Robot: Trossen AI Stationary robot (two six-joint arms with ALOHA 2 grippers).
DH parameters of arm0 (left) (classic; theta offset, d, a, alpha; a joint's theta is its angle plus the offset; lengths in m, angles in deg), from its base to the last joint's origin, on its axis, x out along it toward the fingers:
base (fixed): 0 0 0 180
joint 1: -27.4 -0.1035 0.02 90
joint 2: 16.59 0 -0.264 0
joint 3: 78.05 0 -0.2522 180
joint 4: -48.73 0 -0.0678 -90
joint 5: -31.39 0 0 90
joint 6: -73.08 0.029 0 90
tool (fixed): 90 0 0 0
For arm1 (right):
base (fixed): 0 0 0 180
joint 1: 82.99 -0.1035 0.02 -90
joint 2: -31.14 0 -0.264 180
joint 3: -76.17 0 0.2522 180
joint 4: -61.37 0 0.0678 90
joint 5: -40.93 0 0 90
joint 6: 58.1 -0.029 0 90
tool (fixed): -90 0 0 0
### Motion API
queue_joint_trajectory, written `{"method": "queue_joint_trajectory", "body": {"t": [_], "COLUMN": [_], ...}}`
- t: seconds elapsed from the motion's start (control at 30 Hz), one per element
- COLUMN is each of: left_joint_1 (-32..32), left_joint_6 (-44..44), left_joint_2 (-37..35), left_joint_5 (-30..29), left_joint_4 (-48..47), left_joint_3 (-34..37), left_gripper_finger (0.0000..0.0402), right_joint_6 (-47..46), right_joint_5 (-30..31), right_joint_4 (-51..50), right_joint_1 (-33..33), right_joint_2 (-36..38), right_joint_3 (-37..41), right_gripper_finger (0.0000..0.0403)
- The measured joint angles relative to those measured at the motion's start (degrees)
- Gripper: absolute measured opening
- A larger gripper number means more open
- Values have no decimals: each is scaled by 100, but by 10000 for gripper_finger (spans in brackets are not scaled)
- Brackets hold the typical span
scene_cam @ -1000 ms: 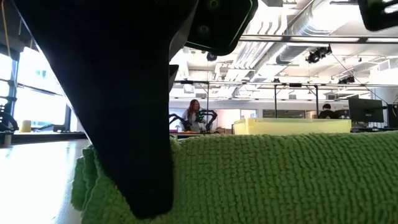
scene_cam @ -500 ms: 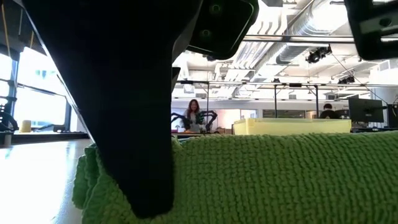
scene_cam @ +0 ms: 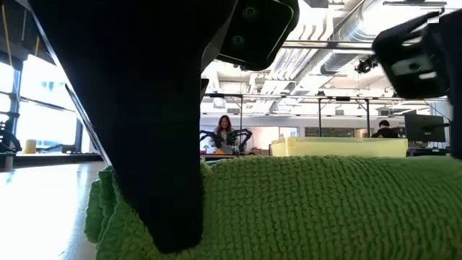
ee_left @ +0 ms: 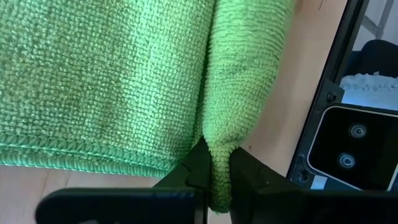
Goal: Roll microfiber towels into tight, uniform cylinder then place into a basket
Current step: Roll the green towel
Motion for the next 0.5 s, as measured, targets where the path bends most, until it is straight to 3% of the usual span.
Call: {"method": "queue_joint_trajectory", "body": {"t": [0.3, 0.5], "left_joint_1": [0, -2], "left_joint_6": [46, 61], "left_joint_2": [0, 0], "left_joint_5": [-2, -1], "left_joint_4": [3, 4], "left_joint_3": [0, 0], "left_gripper_finger": [19, 19], "right_joint_6": [22, 31], "right_joint_5": [-63, 97], "right_joint_4": [-562, -391], "right_joint_1": [-53, -213], "right_joint_2": [370, 355], "right_joint_3": [-219, -452], "right_gripper_finger": [176, 164]}}
